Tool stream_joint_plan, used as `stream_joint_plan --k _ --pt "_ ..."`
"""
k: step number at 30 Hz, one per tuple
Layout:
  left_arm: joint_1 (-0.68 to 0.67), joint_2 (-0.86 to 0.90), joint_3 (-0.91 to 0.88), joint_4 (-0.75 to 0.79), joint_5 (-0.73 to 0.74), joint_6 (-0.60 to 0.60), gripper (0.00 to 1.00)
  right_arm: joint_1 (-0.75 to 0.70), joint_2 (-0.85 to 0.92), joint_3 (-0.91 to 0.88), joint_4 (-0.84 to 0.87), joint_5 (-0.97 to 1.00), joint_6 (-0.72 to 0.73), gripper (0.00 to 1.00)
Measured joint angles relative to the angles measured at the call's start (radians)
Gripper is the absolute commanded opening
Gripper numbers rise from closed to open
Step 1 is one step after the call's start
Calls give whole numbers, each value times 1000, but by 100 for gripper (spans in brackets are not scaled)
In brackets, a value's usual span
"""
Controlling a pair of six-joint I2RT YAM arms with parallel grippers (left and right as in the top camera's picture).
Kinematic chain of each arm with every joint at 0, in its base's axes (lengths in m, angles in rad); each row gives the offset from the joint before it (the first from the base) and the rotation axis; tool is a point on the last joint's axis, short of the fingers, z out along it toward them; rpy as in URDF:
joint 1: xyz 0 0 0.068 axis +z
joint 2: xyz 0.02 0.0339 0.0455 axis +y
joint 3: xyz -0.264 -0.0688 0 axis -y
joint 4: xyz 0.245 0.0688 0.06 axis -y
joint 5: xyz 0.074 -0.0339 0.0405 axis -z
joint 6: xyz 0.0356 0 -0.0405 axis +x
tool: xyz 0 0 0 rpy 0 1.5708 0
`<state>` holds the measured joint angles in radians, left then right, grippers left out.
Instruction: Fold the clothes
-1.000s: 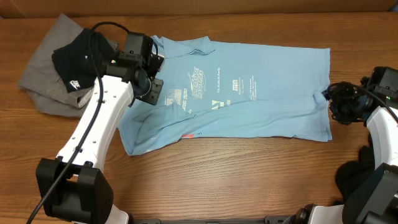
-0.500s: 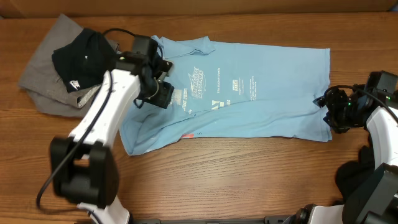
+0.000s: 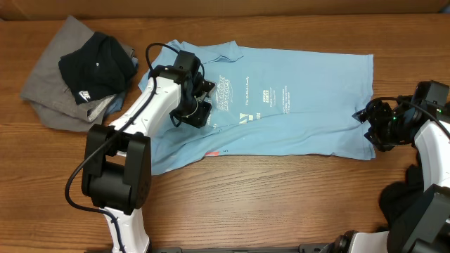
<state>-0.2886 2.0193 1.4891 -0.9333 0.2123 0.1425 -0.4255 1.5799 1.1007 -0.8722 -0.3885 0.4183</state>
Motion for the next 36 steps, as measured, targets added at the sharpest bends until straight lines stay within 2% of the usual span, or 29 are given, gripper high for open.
stream_joint_plan --k 12,13,15,17,18,20,25,29,31,32,33,36 --pt "0 3 0 -15 -34 -18 4 0 0 0 0 0 -1 68" --pt "0 3 0 -14 -38 -24 6 0 0 0 0 0 0 68" --pt "0 3 0 -14 -48 -39 31 0 0 0 0 0 0 68" --pt "0 3 0 -15 -54 -58 47 0 0 0 0 0 -1 68" --pt "0 3 0 -16 -56 -68 49 0 0 0 0 0 0 69" --pt "0 3 0 -16 -59 -90 48 0 0 0 0 0 0 68" --pt "0 3 0 6 -74 -111 36 0 0 0 0 0 0 68" --pt "0 4 0 21 -79 -121 32 0 0 0 0 0 0 68" --pt "0 4 0 24 -79 -124 37 0 0 0 0 0 0 68" --pt "0 4 0 26 -79 -126 47 0 0 0 0 0 0 68" --pt "0 4 -1 29 -79 -130 50 0 0 0 0 -1 0 69" --pt "0 4 -10 37 -79 -140 48 0 0 0 0 0 0 69"
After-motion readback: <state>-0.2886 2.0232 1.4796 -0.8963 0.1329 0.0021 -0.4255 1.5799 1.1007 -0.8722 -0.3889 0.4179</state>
